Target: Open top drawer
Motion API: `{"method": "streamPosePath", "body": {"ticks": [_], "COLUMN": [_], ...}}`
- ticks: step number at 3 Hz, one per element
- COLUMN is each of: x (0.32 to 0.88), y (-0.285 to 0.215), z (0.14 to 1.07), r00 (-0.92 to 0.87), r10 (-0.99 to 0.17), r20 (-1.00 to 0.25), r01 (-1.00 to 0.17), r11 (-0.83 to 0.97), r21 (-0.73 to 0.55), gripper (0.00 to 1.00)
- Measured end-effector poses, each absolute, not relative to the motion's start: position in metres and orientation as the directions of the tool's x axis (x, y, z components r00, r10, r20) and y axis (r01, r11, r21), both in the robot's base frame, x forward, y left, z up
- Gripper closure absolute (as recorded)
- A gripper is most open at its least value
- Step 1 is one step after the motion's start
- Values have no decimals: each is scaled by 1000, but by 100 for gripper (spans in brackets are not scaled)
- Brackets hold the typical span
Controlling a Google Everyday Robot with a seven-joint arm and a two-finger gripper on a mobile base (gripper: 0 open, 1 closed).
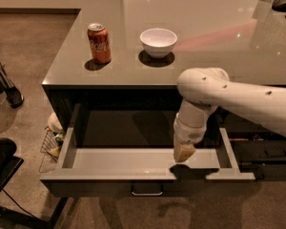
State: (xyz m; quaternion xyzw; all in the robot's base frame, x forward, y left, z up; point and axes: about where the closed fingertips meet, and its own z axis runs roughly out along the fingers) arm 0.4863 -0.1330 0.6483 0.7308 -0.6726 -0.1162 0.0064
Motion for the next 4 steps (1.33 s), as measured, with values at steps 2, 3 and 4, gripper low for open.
{"method": "streamPosePath", "body": {"ticks": [2, 3, 4], "x": [439, 412, 407], "y": [-119, -124, -126], "z": [607, 619, 620], "r00": [55, 30, 35], "r10": [-976, -981, -982], "r20": [-211, -194, -185], "r01": [-972, -969, -970], "r11": [-100, -76, -78], "r21": [212, 233, 231], "gripper": [100, 100, 74]}}
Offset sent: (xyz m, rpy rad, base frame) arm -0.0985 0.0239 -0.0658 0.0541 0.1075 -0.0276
